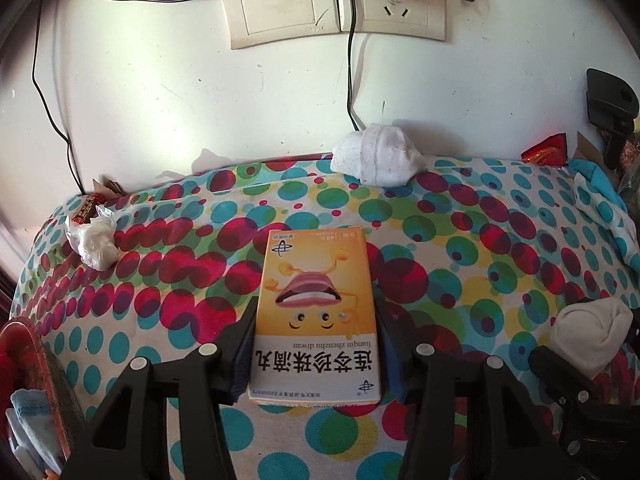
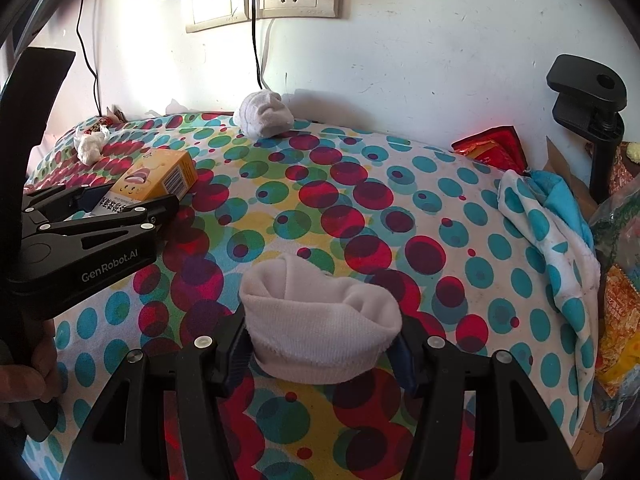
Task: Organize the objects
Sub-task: 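Carry the yellow box over the red basin with the left tool while the right holds the sock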
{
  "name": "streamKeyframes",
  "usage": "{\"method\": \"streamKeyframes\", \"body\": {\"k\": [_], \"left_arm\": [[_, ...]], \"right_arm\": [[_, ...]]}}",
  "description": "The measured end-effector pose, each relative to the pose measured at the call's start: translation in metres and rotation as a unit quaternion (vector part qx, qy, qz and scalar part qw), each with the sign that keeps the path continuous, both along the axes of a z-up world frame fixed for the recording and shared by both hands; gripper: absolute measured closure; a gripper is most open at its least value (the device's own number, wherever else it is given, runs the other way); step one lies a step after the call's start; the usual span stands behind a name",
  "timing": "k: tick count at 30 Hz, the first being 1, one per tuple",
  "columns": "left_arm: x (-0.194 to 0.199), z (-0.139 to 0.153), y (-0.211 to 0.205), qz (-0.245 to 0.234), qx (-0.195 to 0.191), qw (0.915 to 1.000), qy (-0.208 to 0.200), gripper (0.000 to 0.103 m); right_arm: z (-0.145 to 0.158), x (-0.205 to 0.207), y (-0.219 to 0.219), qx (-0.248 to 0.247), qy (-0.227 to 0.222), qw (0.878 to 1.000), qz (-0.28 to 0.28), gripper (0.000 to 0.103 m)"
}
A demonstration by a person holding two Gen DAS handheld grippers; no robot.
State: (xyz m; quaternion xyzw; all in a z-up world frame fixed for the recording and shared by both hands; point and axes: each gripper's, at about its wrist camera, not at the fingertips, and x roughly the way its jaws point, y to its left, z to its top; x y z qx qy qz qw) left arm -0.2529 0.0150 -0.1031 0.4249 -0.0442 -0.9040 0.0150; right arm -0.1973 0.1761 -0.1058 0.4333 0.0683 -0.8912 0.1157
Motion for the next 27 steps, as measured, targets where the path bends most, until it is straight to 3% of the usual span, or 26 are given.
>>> {"method": "streamKeyframes", "body": {"k": [15,27], "left_arm": [[0.012,-0.001,0.01,-0.011,-0.013,0.9998,-0.006,0.05],[0.052,0.015,0.012,-0.007,-0.012,0.9999,-0.008,0.05]], "right_arm": [[-0.002,0.001,0.0,0.0,0.0,1.0,0.002,0.049],[-0.002,0.001,0.001,-0.001,0.0,1.0,0.004,0.049]]}}
